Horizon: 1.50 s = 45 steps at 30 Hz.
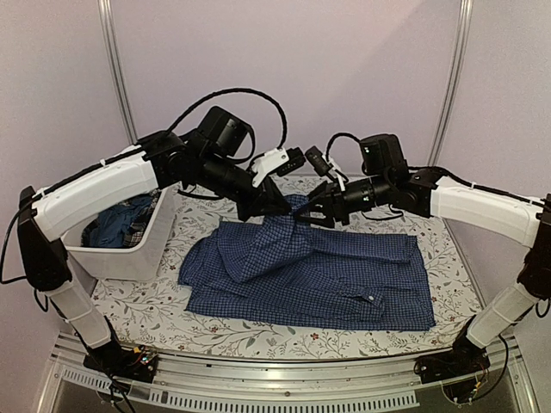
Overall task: Fold and stack the mixed laundry pile
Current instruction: Pass from the left arm to the right, then adjust the rectangle-folded shirt at the center of the board.
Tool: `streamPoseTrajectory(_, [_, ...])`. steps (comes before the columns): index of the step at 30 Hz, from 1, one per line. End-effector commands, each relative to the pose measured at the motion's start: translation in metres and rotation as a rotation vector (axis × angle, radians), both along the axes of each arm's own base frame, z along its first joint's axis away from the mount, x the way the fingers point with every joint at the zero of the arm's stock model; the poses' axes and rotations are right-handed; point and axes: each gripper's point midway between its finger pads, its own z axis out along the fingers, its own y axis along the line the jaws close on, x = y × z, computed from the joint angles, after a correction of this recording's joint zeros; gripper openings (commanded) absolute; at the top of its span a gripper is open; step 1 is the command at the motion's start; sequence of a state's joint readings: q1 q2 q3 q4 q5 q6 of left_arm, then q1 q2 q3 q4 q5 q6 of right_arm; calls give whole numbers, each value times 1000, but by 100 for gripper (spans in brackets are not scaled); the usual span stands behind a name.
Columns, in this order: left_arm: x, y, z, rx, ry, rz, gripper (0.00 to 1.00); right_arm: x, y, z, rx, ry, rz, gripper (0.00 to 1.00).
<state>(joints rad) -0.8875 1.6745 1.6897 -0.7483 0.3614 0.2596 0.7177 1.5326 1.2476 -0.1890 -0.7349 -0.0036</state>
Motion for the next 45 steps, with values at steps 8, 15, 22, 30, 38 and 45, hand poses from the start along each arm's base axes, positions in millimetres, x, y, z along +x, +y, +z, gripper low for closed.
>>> streamPoseTrajectory(8, [2,23,32,-87,-92,111,27,-18,8,9,8,-25,76,0])
streamPoseTrajectory(15, [44,101,40,-223,-156,451,73,-35,-20,-38,-60,89,-17,0])
streamPoseTrajectory(22, [64,136,-10,-191,-41,616,77,-36,-33,-79,-40,207,-143,0])
streamPoseTrajectory(30, [85,154,-47,-128,44,736,78,17,-21,-37,79,211,-223,0])
streamPoseTrajectory(38, [105,181,-43,-227,80,793,77,13,27,42,176,139,-49,0])
streamPoseTrajectory(45, [122,212,-42,-253,101,877,75,-21,59,49,143,129,72,0])
